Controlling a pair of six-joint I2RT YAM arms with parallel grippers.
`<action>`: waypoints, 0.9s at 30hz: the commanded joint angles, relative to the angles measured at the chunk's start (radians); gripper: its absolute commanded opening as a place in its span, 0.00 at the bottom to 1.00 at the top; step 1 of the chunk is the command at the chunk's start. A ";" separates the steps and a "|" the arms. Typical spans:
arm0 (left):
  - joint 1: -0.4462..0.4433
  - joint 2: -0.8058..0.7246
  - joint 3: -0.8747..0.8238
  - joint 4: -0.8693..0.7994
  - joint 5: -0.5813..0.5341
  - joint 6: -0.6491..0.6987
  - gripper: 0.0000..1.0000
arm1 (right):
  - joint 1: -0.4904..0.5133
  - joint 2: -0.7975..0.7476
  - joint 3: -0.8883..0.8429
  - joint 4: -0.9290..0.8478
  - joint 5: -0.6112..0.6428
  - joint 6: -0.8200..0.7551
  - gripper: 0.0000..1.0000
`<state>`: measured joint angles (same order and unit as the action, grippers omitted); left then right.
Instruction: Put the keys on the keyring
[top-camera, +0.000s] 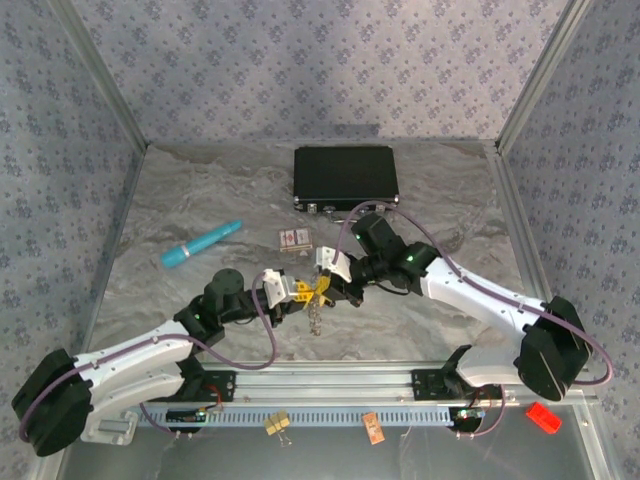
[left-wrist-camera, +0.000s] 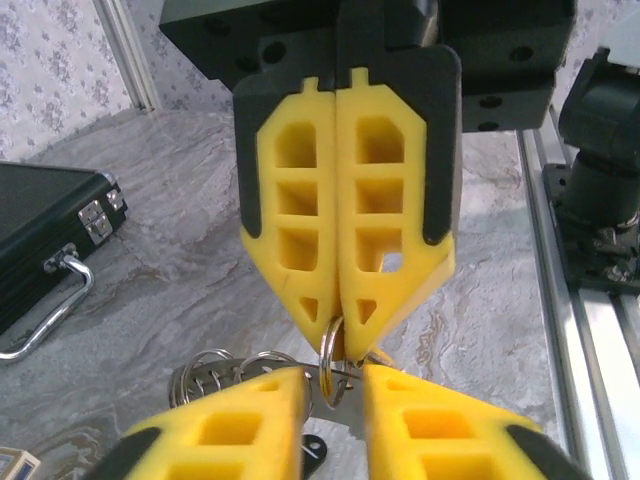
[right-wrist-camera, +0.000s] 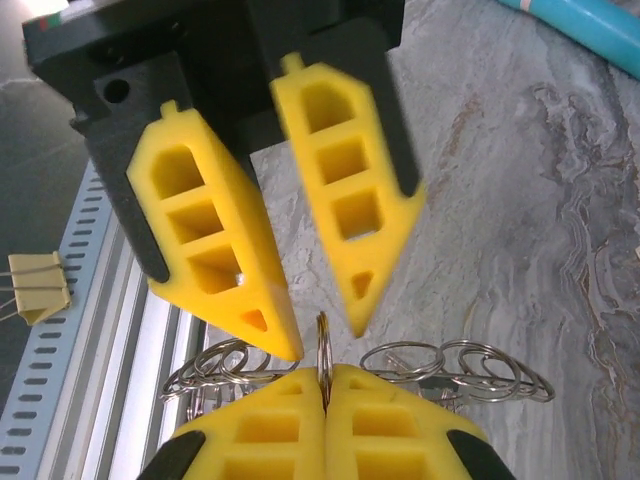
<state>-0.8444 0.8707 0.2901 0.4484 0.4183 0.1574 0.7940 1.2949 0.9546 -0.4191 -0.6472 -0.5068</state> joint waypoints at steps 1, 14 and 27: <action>-0.002 -0.028 0.060 -0.086 -0.017 0.030 0.28 | 0.027 0.023 0.090 -0.131 0.057 -0.075 0.00; -0.002 0.021 0.137 -0.205 0.045 0.087 0.00 | 0.106 0.077 0.228 -0.295 0.147 -0.168 0.00; -0.015 0.031 -0.015 0.194 -0.010 -0.102 0.00 | -0.010 -0.007 -0.017 0.017 -0.024 0.023 0.32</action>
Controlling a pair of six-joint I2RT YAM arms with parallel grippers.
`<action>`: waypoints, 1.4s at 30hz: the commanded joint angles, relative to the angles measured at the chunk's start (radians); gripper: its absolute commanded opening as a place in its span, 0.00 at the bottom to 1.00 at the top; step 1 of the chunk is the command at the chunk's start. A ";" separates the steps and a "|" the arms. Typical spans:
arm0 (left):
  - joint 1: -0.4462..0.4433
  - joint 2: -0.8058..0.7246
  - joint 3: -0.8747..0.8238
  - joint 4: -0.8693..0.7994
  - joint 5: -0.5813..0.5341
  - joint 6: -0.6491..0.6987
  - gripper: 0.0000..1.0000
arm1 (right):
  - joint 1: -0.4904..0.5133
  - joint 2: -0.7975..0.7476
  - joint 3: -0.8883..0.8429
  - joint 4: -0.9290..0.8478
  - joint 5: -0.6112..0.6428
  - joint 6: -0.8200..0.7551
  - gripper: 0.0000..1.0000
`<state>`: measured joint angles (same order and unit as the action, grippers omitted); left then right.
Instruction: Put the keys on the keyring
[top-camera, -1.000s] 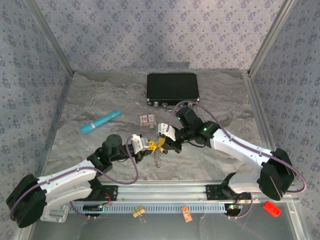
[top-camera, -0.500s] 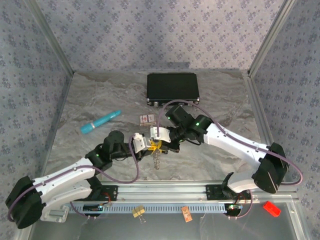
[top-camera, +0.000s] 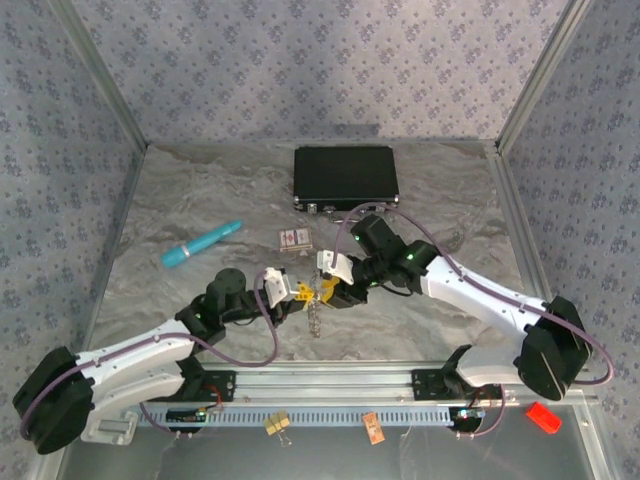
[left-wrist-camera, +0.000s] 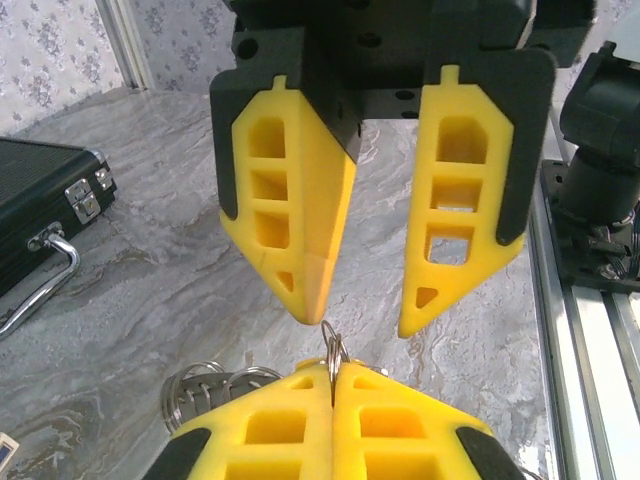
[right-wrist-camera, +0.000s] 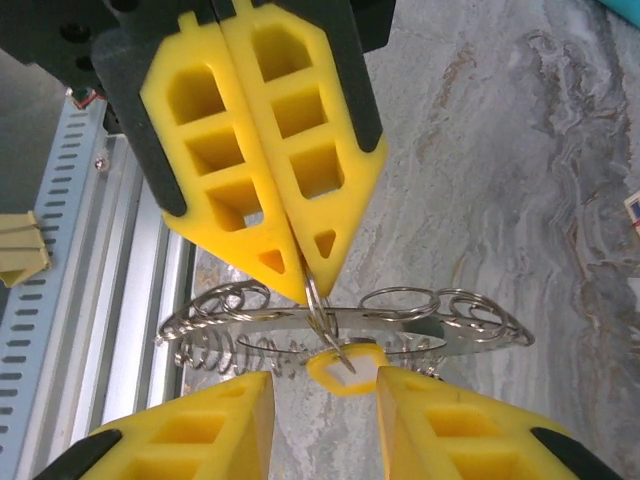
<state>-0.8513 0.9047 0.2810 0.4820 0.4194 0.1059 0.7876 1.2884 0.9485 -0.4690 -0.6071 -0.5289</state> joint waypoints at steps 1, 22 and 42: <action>-0.008 -0.001 -0.008 0.167 -0.014 -0.053 0.00 | -0.005 0.000 -0.016 0.072 -0.063 0.046 0.31; -0.008 -0.029 0.001 0.095 -0.012 -0.023 0.00 | -0.030 -0.042 -0.040 0.024 -0.030 0.046 0.03; -0.009 0.003 0.011 0.144 0.012 -0.040 0.00 | -0.028 -0.091 -0.115 0.166 -0.056 0.096 0.25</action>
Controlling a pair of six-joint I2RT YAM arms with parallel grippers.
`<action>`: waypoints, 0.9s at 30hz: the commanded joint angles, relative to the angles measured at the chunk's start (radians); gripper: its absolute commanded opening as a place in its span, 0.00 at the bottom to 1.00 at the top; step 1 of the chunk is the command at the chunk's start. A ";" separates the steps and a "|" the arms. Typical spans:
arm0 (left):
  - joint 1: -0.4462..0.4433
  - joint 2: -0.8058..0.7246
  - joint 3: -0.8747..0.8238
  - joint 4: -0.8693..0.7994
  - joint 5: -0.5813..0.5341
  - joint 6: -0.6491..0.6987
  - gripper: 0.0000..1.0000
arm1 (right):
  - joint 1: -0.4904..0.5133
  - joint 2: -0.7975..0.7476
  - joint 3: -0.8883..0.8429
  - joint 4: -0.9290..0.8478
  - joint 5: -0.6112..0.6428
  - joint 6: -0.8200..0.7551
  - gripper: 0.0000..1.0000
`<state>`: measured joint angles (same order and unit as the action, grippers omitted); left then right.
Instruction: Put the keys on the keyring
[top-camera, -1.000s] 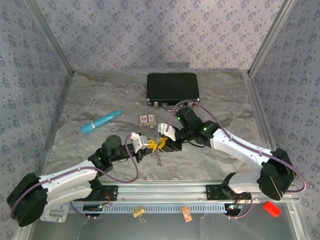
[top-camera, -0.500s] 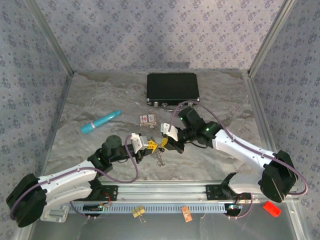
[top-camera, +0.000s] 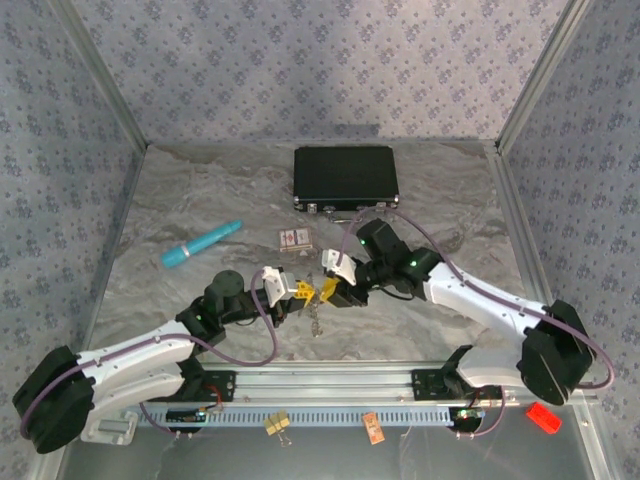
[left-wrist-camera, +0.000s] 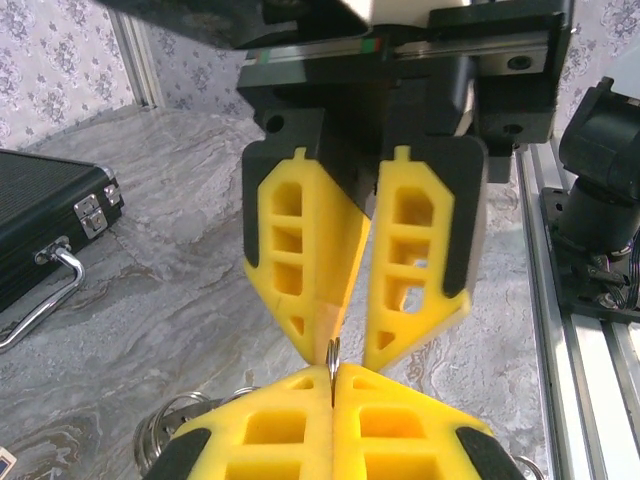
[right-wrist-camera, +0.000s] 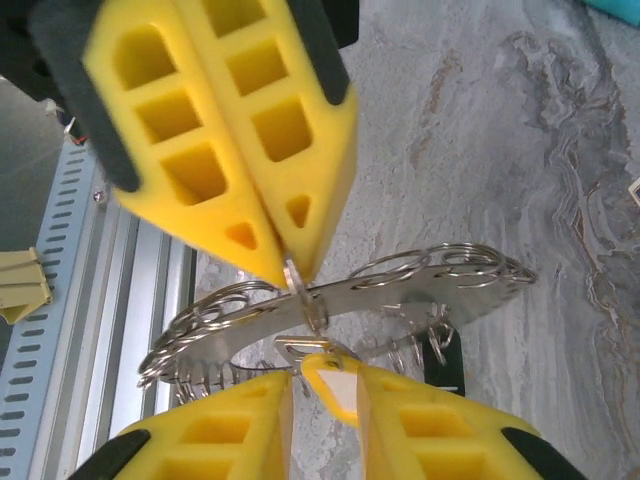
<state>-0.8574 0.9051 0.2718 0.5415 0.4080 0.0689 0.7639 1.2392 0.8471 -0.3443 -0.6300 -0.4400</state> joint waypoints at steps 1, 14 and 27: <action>-0.003 0.004 0.020 0.087 0.023 -0.004 0.00 | -0.004 -0.044 -0.015 0.046 -0.041 0.009 0.26; -0.003 0.011 0.023 0.095 0.032 -0.009 0.00 | 0.005 0.007 0.010 0.096 -0.031 0.027 0.20; -0.003 0.012 0.020 0.103 0.031 -0.009 0.00 | 0.008 0.039 0.043 0.107 -0.060 0.025 0.00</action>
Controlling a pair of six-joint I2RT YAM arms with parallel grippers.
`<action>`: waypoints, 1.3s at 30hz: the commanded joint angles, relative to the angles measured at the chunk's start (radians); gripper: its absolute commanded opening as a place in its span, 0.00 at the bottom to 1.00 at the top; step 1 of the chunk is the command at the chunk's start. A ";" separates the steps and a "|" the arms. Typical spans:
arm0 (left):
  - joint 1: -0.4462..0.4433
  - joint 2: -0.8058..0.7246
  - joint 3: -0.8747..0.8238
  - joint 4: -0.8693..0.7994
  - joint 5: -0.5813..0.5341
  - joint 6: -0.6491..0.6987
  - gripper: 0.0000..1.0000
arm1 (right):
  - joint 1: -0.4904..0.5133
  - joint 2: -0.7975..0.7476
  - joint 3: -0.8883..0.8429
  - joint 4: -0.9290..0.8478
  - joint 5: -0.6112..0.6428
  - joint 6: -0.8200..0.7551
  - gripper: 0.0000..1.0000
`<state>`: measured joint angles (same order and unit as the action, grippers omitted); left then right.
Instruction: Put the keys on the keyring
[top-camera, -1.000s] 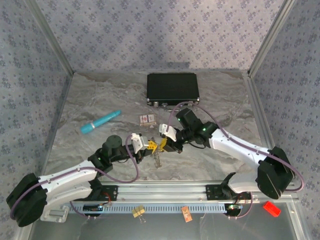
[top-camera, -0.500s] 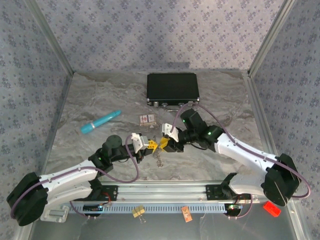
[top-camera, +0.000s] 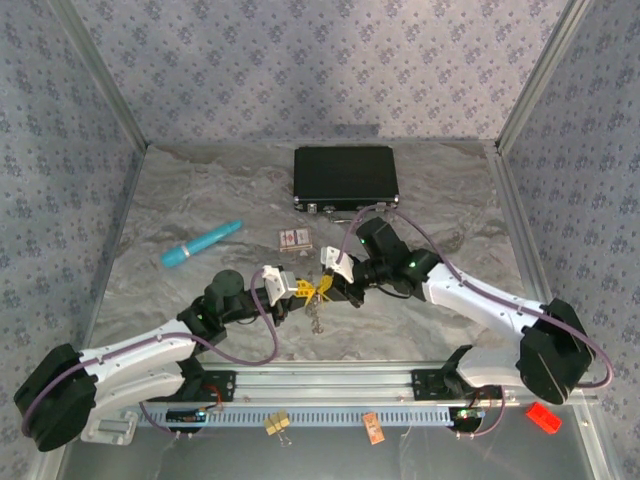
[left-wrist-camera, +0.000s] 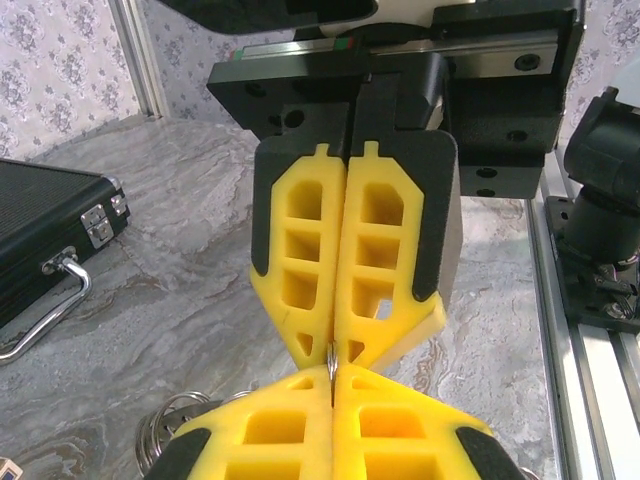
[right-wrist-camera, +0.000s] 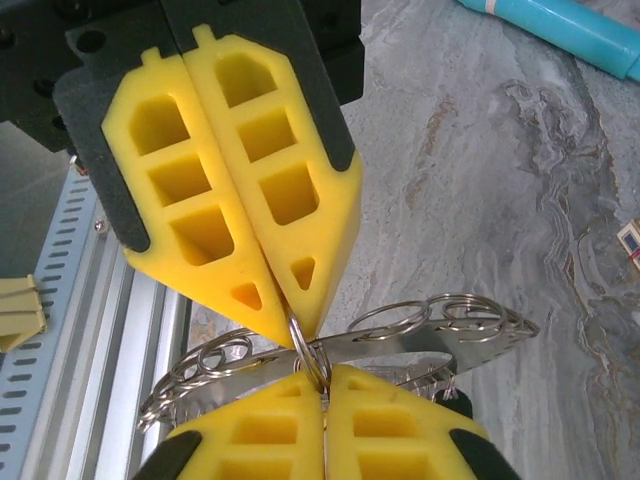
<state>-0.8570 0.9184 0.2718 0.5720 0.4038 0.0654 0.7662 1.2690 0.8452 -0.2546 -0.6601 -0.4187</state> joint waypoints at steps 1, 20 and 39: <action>-0.004 -0.002 0.021 0.069 0.032 -0.005 0.00 | 0.007 0.007 0.051 0.005 -0.023 0.001 0.00; -0.002 -0.040 0.121 -0.300 -0.076 0.074 0.41 | 0.076 0.105 0.314 -0.457 0.219 -0.216 0.00; 0.001 0.023 0.127 -0.298 -0.016 0.078 0.18 | 0.115 0.133 0.320 -0.409 0.228 -0.177 0.00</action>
<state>-0.8574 0.9375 0.3801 0.2790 0.3557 0.1322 0.8780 1.3991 1.1839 -0.6823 -0.4282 -0.6174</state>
